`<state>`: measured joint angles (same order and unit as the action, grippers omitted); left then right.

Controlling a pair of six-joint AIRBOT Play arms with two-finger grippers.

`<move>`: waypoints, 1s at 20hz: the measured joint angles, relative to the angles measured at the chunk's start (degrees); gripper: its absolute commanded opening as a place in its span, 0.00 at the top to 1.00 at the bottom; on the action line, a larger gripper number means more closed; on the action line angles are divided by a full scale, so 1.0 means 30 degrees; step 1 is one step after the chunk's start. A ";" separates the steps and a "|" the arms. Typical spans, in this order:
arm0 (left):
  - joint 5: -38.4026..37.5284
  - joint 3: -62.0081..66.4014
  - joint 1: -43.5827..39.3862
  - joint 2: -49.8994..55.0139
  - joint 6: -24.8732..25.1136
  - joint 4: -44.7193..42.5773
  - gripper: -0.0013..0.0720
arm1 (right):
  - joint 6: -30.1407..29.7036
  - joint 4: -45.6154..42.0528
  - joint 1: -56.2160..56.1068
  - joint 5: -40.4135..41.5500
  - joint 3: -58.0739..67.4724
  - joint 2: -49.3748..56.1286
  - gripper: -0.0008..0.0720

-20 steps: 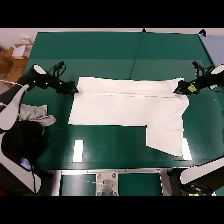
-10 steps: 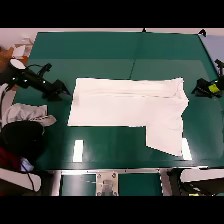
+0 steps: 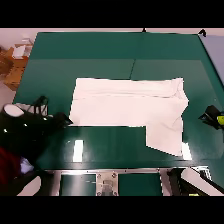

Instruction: Fold the shirts.

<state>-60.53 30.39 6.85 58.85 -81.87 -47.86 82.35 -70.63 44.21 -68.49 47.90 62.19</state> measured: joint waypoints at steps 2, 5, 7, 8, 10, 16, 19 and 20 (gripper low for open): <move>0.2623 -0.2171 -0.1523 -0.0758 -0.0080 0.1851 0.11 | 0.0000 0.0605 0.0248 0.0605 -0.1319 -0.0663 0.59; 0.7635 -0.3956 -0.4124 -0.1297 -0.0568 0.4357 0.11 | 0.0000 0.1574 0.0423 0.1122 -0.2499 -0.1093 0.59; 1.0775 -0.4452 -0.5508 -0.1377 -0.1217 0.5501 0.11 | 0.0000 0.1960 0.0495 0.1399 -0.3045 -0.1217 0.59; 1.2072 -0.4590 -0.6047 -0.1282 -0.1494 0.5938 0.11 | -0.0007 0.2171 0.0503 0.1479 -0.3293 -0.1268 0.59; 1.4207 -0.4656 -0.7060 -0.0816 -0.1872 0.6994 0.12 | -0.0007 0.2441 0.0525 0.1661 -0.3679 -0.1297 0.52; 1.6691 -0.3548 -0.9515 0.1800 -0.2120 0.8932 0.94 | -0.0109 0.2841 0.0860 0.1348 -0.4138 -0.1319 0.39; 1.6968 -0.3060 -0.9916 0.2361 -0.1166 0.9194 0.94 | -0.1056 0.2827 0.1829 -0.0007 -0.4182 -0.1086 0.39; 1.6976 -0.2987 -0.9981 0.2433 -0.0903 0.9238 0.94 | -0.1668 0.2834 0.2266 -0.0517 -0.4197 -0.0852 0.39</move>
<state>-9.61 21.43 -23.09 66.15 -84.58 -20.14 77.34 -62.13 51.00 -70.04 35.31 59.64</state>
